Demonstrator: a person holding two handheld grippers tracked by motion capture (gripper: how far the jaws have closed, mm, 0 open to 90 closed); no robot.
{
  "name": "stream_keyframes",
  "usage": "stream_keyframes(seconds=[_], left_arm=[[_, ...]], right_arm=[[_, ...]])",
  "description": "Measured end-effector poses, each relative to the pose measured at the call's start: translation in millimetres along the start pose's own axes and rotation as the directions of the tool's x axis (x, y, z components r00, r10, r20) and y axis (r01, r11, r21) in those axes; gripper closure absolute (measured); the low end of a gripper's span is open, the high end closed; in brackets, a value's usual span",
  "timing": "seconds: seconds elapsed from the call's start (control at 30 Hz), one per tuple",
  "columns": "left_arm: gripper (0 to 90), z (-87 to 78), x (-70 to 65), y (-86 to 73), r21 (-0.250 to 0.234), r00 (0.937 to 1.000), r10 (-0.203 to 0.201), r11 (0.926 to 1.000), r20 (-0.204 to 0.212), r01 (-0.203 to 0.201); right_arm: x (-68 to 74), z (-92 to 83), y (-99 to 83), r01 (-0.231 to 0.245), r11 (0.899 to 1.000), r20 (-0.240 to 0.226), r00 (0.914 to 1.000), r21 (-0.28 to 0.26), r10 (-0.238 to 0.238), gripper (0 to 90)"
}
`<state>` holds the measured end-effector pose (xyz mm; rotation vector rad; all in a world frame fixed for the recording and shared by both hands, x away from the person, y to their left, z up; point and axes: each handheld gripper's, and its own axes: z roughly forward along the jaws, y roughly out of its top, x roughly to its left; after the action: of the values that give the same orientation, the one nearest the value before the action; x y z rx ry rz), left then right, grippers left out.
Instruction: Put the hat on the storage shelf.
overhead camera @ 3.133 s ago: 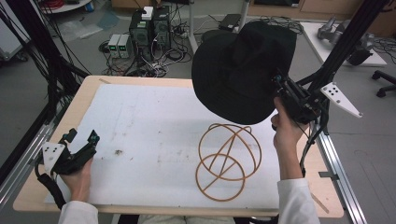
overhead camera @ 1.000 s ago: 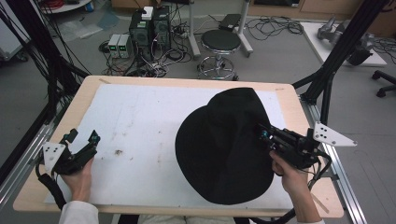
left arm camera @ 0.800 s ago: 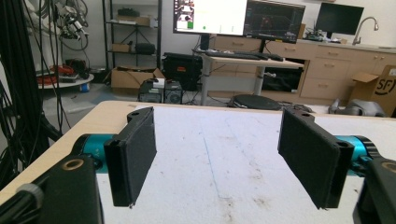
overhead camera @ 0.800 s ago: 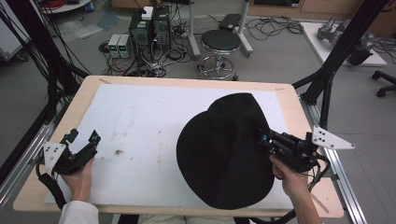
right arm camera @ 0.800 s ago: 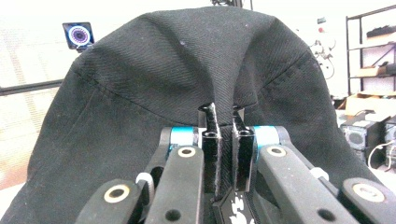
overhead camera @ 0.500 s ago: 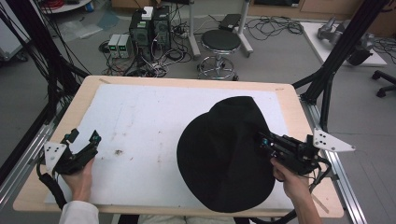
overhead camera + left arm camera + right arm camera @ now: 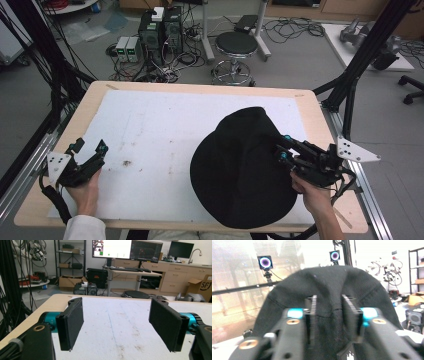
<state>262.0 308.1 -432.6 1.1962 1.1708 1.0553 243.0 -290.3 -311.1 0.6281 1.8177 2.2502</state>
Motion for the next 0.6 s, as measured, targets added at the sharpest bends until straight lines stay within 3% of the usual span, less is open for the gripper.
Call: stream_keyframes(seconds=[0.17, 0.2, 0.3, 0.37, 0.47, 0.6], left_arm=[[27.9, -0.4, -0.3, 0.2, -0.005, 1.0, 0.002, 1.0, 0.002, -0.002], [27.9, -0.4, -0.5, 0.3, -0.006, 1.0, 0.001, 1.0, 0.004, -0.001], [27.9, -0.2, -0.9, 0.2, -0.003, 1.0, 0.002, 1.0, 0.005, -0.002], [27.9, -0.2, -1.1, 0.3, -0.004, 1.0, 0.001, 1.0, 0.006, -0.001], [27.9, -0.3, -0.7, 0.3, -0.005, 1.0, 0.002, 1.0, 0.003, -0.002], [27.9, -0.2, -0.5, 0.3, -0.006, 1.0, 0.002, 1.0, 0.003, -0.002]], right_arm=[[1.3, -0.6, 1.2, 0.008, 0.999, 0.038, 0.9992, -0.034, -0.007, 48.3], [2.7, -1.0, 2.9, 0.028, 0.999, 0.085, 0.9961, -0.042, -0.024, 40.8], [2.0, -2.3, 6.7, 0.041, 0.997, 0.182, 0.9829, -0.058, -0.03, 28.4], [-0.3, -3.0, 8.5, 0.039, 0.997, 0.222, 0.9749, -0.073, -0.021, 21.3], [-4.2, -2.5, 10.0, 0.035, 0.997, 0.307, 0.9517, -0.07, -0.011, 9.3], [-4.2, -0.2, 10.5, 0.067, 0.996, 0.336, 0.9411, -0.065, -0.042, 9.2]])
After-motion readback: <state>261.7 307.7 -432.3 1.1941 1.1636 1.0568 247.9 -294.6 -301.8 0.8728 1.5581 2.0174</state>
